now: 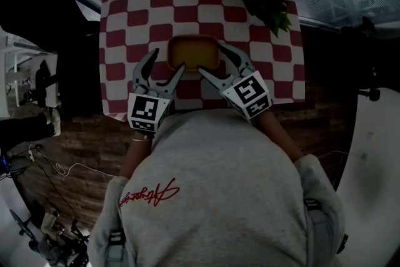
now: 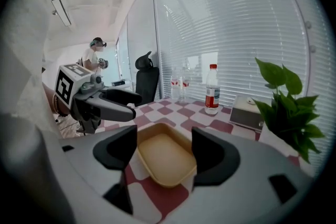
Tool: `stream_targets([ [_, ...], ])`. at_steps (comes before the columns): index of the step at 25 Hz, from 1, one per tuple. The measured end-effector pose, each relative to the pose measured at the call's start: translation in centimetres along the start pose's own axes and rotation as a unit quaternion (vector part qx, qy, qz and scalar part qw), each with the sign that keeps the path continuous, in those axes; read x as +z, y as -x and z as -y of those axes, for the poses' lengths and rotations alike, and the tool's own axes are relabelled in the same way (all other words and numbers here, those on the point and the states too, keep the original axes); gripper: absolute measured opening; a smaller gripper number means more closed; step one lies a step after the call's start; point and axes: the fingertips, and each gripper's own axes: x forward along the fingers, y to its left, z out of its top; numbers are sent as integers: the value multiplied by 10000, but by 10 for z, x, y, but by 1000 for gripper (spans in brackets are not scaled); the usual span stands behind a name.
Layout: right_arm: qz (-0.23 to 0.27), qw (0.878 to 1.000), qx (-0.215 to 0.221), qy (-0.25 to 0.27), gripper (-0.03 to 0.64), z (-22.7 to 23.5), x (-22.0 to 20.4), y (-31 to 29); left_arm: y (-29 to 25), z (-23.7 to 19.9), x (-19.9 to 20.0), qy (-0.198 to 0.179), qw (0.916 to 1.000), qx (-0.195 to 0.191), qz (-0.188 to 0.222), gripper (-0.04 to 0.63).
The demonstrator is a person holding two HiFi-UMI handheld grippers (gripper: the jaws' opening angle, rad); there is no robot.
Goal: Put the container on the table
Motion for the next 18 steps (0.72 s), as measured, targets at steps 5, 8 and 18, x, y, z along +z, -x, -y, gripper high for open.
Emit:
stream_targets([
  [5,176,9998,-24,40,311,2,12,4,2,0,15,1,9999,24,165,313],
  [8,272,9996,-38,33,311,3,18,6,3,0,22,13,9997,44,238,313],
  [18,611,9981,-87,66,311,5,42,15,6,-1,40,38,9993,66,378,313],
])
